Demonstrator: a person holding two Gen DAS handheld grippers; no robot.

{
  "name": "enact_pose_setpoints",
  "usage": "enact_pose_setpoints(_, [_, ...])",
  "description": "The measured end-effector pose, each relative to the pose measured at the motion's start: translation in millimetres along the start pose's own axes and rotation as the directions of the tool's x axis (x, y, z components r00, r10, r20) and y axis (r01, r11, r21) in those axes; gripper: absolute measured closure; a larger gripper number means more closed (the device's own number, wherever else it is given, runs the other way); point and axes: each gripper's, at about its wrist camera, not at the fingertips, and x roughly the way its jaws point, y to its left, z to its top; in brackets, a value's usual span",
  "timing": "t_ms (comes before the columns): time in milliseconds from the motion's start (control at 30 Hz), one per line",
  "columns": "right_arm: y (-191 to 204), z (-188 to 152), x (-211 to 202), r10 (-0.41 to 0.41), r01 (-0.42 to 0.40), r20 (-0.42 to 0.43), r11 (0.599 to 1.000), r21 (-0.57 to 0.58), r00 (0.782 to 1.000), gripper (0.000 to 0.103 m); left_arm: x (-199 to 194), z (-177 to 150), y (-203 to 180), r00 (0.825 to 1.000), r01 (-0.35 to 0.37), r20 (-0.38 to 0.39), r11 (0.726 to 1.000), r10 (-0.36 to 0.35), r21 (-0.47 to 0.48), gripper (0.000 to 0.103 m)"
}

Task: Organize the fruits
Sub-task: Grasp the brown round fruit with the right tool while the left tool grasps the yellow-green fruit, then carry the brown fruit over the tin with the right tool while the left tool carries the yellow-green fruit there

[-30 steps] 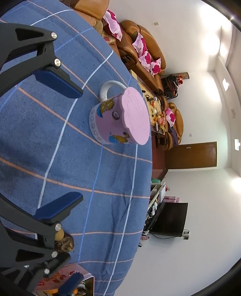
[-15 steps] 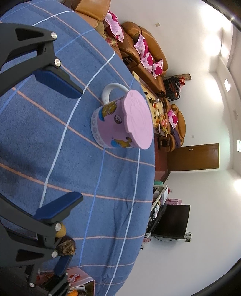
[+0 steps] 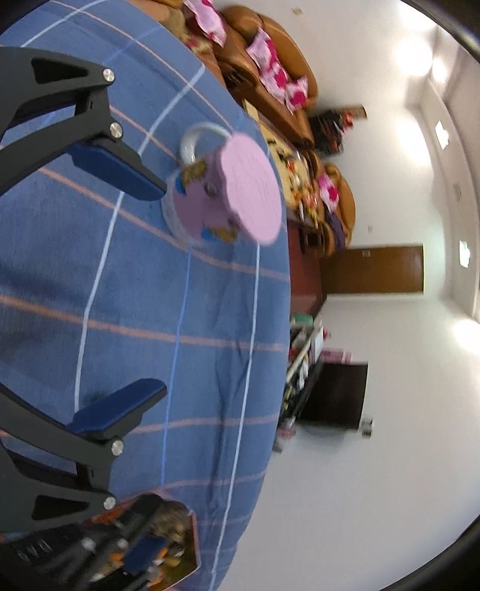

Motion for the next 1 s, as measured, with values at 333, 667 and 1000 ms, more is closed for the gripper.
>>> enact_pose_setpoints(333, [-15, -1, -18, -0.053, 0.050, 0.042, 0.996, 0.074, 0.998, 0.062, 15, -5, -51, 0.975, 0.198, -0.134, 0.967, -0.177, 0.163, 0.030])
enact_pose_setpoints(667, [-7, -2, -14, -0.040, 0.039, 0.026, 0.998, 0.039, 0.999, 0.062, 39, -6, -41, 0.941, 0.233, -0.264, 0.971, -0.211, 0.054, 0.073])
enact_pose_setpoints(1000, [2, -6, -23, -0.031, 0.030, 0.073, 0.999, 0.019, 0.997, 0.062, 16, -8, -9, 0.989, 0.073, -0.123, 0.995, -0.080, -0.062, 0.075])
